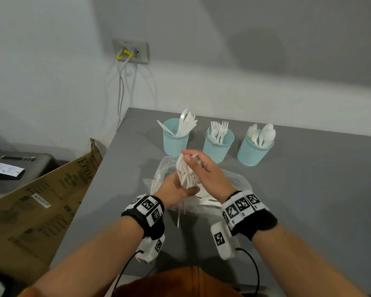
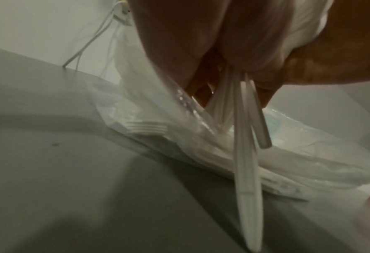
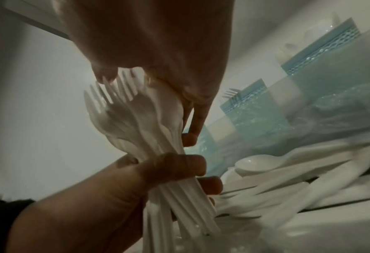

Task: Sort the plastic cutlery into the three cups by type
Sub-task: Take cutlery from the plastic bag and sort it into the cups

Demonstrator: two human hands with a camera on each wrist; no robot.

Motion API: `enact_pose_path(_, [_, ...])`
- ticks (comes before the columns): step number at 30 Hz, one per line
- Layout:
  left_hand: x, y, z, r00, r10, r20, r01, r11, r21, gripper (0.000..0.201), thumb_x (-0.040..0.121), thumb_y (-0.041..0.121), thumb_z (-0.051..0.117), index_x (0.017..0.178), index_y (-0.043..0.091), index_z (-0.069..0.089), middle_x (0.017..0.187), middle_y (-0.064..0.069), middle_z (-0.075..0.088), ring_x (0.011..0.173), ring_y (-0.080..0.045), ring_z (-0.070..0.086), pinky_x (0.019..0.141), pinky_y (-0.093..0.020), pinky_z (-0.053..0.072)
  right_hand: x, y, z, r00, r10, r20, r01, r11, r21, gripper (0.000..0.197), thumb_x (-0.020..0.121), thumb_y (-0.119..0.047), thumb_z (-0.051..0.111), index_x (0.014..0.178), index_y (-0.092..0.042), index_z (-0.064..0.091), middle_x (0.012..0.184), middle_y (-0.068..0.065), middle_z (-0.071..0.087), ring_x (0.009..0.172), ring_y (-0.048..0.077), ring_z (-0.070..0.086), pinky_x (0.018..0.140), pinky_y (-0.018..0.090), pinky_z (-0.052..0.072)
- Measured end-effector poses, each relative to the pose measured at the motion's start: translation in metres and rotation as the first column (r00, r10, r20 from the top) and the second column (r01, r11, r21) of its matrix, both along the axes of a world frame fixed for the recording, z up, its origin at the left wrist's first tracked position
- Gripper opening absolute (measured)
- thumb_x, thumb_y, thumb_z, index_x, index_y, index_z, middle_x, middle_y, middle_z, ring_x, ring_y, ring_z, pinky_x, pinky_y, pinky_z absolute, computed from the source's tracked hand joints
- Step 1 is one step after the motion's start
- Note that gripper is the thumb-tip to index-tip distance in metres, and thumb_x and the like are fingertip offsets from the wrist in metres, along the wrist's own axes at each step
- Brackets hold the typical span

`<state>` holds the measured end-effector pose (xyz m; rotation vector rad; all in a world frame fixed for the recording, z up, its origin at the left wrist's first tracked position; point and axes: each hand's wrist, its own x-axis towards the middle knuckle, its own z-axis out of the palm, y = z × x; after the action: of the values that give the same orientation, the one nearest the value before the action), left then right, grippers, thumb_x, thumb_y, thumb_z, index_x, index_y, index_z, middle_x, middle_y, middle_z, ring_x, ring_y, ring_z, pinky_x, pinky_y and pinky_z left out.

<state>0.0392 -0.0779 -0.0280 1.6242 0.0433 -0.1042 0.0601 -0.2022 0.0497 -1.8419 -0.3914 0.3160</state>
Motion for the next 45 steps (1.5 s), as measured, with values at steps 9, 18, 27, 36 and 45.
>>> enact_pose_path(9, [0.009, -0.006, 0.033, 0.986, 0.142, 0.084, -0.142, 0.99, -0.001, 0.017, 0.085, 0.001, 0.064, 0.086, 0.017, 0.058, 0.066, 0.003, 0.057, 0.051, -0.002, 0.051, 0.054, -0.02, 0.047, 0.007, 0.006, 0.038, 0.995, -0.014, 0.097, 0.002, 0.992, 0.125, 0.033, 0.1, -0.037, 0.037, 0.112, -0.023, 0.064, 0.106, -0.02, 0.06, 0.105, -0.008, 0.053, 0.091, 0.007, 0.039])
enact_pose_path(18, [0.011, -0.003, 0.058, 0.959, 0.185, 0.215, -0.181, 0.983, -0.035, 0.019, 0.086, -0.007, 0.059, 0.1, 0.005, 0.054, 0.083, 0.005, 0.058, 0.071, 0.004, 0.06, 0.066, -0.01, 0.049, -0.001, 0.013, 0.058, 0.964, 0.02, 0.267, -0.071, 0.981, 0.179, 0.026, 0.097, -0.032, 0.045, 0.107, -0.02, 0.067, 0.11, -0.01, 0.063, 0.111, 0.008, 0.055, 0.1, 0.027, 0.042])
enact_pose_path(27, [-0.002, 0.004, 0.015, 0.988, 0.13, 0.079, -0.132, 0.991, 0.017, 0.043, 0.082, -0.006, 0.066, 0.122, 0.003, 0.055, 0.102, 0.001, 0.065, 0.089, 0.002, 0.066, 0.075, -0.017, 0.055, 0.004, 0.011, -0.002, 0.993, 0.097, 0.07, -0.094, 0.995, -0.042, 0.035, 0.1, -0.024, 0.043, 0.134, -0.028, 0.049, 0.134, -0.012, 0.048, 0.126, 0.002, 0.042, 0.109, 0.026, 0.032])
enact_pose_path(36, [0.007, 0.003, 0.004, 0.991, 0.129, -0.042, -0.134, 0.978, -0.16, 0.042, 0.084, -0.018, 0.055, 0.107, 0.016, 0.061, 0.103, 0.001, 0.066, 0.092, -0.008, 0.065, 0.082, -0.025, 0.056, 0.018, 0.004, -0.016, 0.994, -0.056, -0.099, 0.058, 0.998, 0.021, 0.039, 0.095, -0.027, 0.042, 0.132, -0.027, 0.053, 0.134, -0.002, 0.056, 0.125, 0.014, 0.05, 0.109, 0.039, 0.037])
enact_pose_path(45, [0.015, 0.011, 0.017, 0.995, 0.083, 0.051, -0.086, 0.994, 0.071, 0.013, 0.088, 0.021, 0.066, 0.099, 0.017, 0.065, 0.079, -0.005, 0.068, 0.074, -0.018, 0.064, 0.069, -0.041, 0.055, 0.034, -0.006, 0.017, 0.988, -0.105, -0.11, 0.119, 0.985, 0.127, 0.023, 0.096, -0.015, 0.049, 0.103, -0.016, 0.071, 0.104, 0.009, 0.071, 0.096, 0.018, 0.066, 0.085, 0.03, 0.055])
